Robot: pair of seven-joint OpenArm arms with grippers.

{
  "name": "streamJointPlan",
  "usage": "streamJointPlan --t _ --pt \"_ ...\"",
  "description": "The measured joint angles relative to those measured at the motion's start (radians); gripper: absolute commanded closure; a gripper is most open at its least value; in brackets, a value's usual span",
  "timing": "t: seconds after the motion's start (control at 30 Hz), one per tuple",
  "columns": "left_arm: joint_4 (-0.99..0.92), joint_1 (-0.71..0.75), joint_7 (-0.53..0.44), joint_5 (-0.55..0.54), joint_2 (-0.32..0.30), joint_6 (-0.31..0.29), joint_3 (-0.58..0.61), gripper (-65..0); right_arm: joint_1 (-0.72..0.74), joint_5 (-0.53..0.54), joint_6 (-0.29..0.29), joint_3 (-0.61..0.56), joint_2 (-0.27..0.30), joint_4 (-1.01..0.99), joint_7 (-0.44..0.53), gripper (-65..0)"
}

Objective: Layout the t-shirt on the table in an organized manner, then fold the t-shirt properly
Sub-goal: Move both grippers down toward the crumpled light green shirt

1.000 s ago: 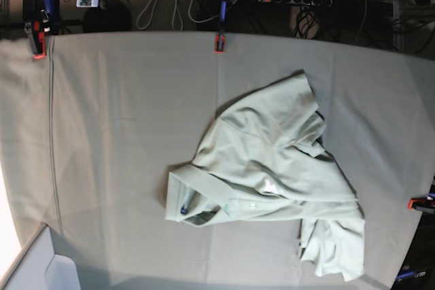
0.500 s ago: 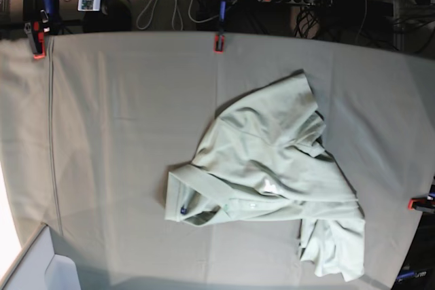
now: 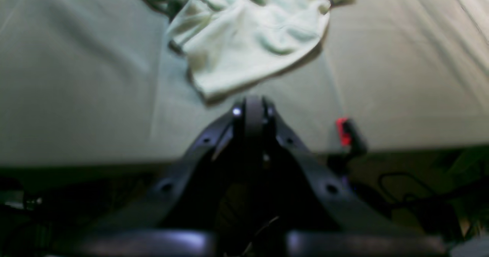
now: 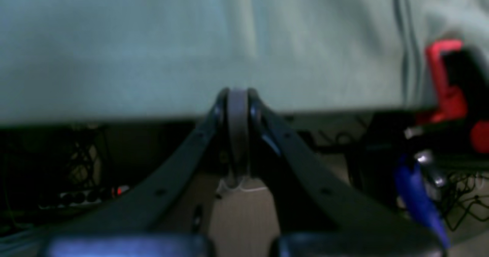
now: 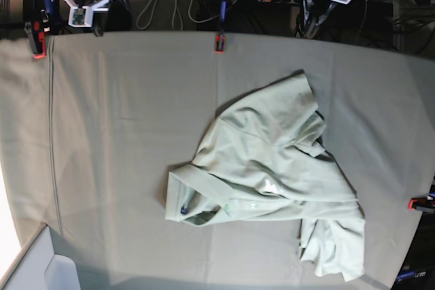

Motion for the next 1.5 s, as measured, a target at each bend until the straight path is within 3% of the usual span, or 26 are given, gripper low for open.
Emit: streamJointPlan --t 0.47,0.6,0.73,0.87,0.93,1.13,1.2,1.33,1.5 --pt "0.098 -0.114 0.197 0.001 -0.001 0.002 -0.005 -0.6 -0.012 0.0 0.0 0.014 0.0 0.245 -0.007 0.0" --pt "0.11 -0.147 0.196 0.001 0.0 0.002 -0.004 -6.7 0.036 0.0 0.0 -0.027 0.003 0.251 -0.133 -0.4" --pt "0.103 -0.198 0.195 0.001 -0.001 0.003 -0.003 -17.2 0.101 0.0 0.003 -0.041 0.005 0.254 -0.264 -5.6" --pt "0.066 -0.243 0.194 0.001 0.0 0.002 -0.003 -21.5 0.138 0.0 0.003 -0.088 0.015 0.254 -0.335 -9.7" --pt "0.037 -0.275 0.196 0.001 0.016 0.003 -0.011 -21.7 0.162 0.0 0.003 -0.111 0.04 0.254 -0.365 -11.8" --pt "-0.054 -0.332 0.199 0.001 0.085 0.004 -0.069 -21.7 0.24 -0.001 0.003 -0.137 0.039 0.255 -0.477 -19.3" --pt "-0.066 -0.342 0.243 0.001 0.089 0.001 -0.093 -21.7 0.264 -0.003 0.003 -0.166 0.042 0.255 -0.5 -22.5" --pt "-0.064 -0.349 0.293 0.001 0.085 0.0 -0.115 -21.8 0.31 -0.003 0.003 -0.22 0.037 0.255 -0.507 -26.8" --pt "-0.016 -0.349 0.307 -0.002 0.091 0.001 -0.188 -21.8 0.392 0.0 0.003 -0.313 0.036 0.235 -0.504 -27.5"
